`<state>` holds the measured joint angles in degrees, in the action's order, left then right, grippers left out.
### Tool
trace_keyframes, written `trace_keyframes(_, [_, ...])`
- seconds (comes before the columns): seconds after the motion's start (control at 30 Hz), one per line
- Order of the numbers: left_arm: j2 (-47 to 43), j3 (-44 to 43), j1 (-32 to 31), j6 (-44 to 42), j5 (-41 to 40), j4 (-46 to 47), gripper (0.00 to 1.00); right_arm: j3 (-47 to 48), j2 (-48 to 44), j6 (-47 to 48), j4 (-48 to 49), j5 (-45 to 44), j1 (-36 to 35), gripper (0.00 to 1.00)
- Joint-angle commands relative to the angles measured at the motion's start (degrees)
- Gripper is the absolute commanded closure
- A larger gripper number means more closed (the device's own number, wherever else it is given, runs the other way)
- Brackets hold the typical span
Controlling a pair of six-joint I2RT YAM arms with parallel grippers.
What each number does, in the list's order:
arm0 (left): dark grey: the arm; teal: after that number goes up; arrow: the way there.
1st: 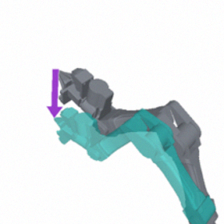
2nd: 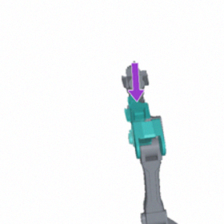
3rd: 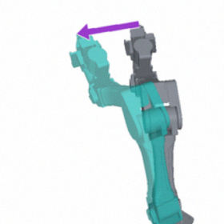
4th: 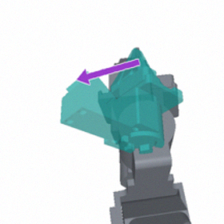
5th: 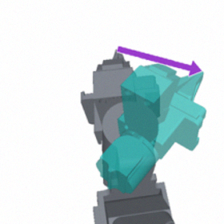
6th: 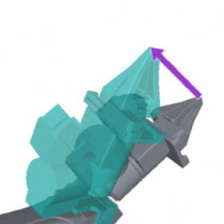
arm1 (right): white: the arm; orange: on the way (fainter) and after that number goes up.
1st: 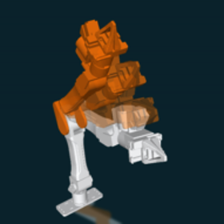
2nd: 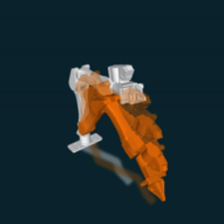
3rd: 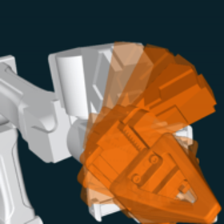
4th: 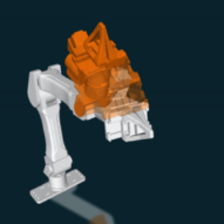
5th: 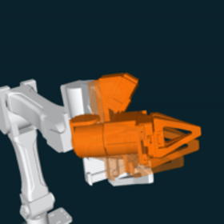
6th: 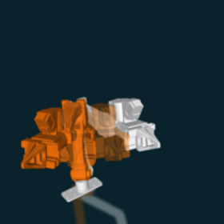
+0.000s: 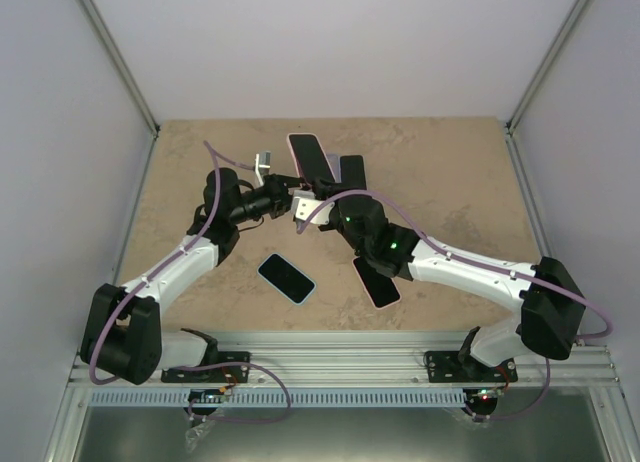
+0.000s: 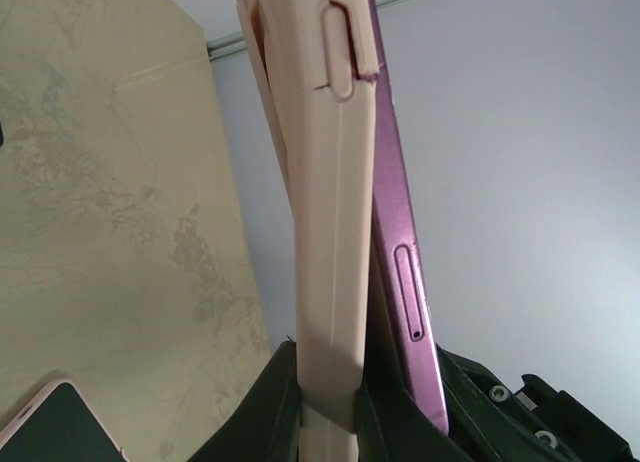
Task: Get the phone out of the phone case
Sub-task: Remove the phone case from the phone.
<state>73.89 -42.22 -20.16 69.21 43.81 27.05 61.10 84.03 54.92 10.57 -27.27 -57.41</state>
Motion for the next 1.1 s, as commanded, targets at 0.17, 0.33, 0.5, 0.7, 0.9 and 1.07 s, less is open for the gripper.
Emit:
trace_keyframes(0.17, [-2.69,0.46,-3.02,-1.34,12.3,7.55,1.0,-0.81,1.16,2.21,4.32,-6.8,2.39,0.81])
trace_keyframes(0.33, [-2.62,0.36,-3.3,-1.35,12.37,7.77,1.0,-0.29,0.43,1.35,3.46,-6.44,2.39,0.95])
trace_keyframes(0.5, [-1.77,-0.32,-3.3,-2.28,11.49,6.0,1.0,2.26,-0.65,-2.75,-1.22,-4.49,2.49,0.99])
trace_keyframes(0.7, [0.06,-1.93,-3.3,-3.54,10.99,3.44,1.0,4.57,-1.77,-7.13,-6.22,-1.52,2.8,1.0])
trace_keyframes(0.9, [0.54,-2.23,-3.3,-4.12,10.53,2.59,1.0,6.58,-2.49,-9.38,-9.71,0.41,3.04,0.99])
trace_keyframes(1.07, [0.64,-2.34,-3.3,-4.77,10.41,2.14,1.0,7.06,-3.35,-10.72,-11.9,2.04,3.64,1.0])
